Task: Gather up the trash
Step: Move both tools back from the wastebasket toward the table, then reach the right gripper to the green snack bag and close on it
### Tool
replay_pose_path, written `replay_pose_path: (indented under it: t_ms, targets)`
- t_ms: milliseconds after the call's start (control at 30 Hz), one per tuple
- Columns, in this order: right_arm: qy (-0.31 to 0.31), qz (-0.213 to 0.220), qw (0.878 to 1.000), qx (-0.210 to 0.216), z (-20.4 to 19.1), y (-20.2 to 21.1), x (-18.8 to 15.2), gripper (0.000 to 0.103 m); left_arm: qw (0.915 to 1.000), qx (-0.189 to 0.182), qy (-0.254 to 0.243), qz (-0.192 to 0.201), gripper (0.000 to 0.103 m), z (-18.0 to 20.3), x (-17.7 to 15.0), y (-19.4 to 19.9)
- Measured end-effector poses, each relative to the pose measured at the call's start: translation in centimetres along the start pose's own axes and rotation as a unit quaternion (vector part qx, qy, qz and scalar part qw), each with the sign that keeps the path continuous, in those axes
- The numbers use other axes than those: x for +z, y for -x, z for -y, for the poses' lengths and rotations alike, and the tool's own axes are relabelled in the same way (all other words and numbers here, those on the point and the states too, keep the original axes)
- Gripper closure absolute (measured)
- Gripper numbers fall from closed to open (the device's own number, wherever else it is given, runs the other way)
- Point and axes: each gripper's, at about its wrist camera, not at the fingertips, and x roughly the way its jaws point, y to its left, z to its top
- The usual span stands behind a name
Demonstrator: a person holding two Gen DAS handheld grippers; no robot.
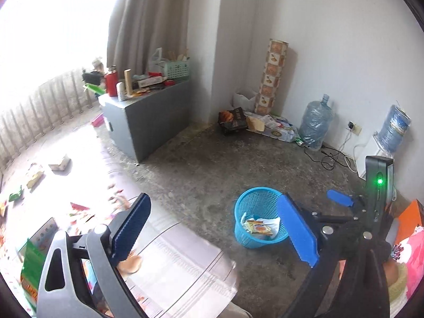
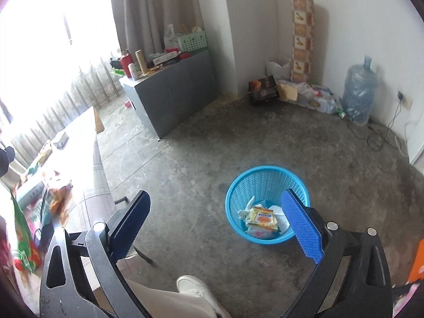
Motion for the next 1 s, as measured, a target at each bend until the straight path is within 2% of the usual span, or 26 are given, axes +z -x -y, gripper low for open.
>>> replay_pose_path:
  t_ms: [100,267,400,567,800,900,1000]
  targets:
    - [0.055,0.012,0.998,-0.026,-3.3,0.8,-0.1,0.008,0.9989,0.033,0.032,0.006,0.009,-3.2,-2.1,2.8]
    - [0.124,0.027,0.992,-0.007,-7.8,1.6,-0.1,0.008,0.9935,0.076,0.082,0.020,0.009,-8.3,-5.9,6.9]
    - [0.153,0.036,0.986,0.053,-10.7,2.7,0.1,0.008,0.9868,0.105,0.119,0.032,0.009,-12.3,-9.3,10.3]
    - [0.158,0.033,0.978,0.136,-13.3,3.7,0.5,0.008,0.9754,0.144,0.159,0.048,0.009,-16.0,-13.5,14.7]
    - [0.168,0.013,0.964,0.206,-18.2,5.2,1.1,0.008,0.9521,0.204,0.211,0.084,0.009,-20.1,-18.1,20.2]
    - [0.157,-0.010,0.959,0.236,-19.7,5.3,1.8,0.008,0.9437,0.212,0.235,0.097,0.009,-21.4,-19.4,21.6]
    - [0.137,-0.035,0.955,0.262,-20.8,5.4,1.8,0.008,0.9413,0.207,0.246,0.104,0.009,-22.3,-20.1,22.1]
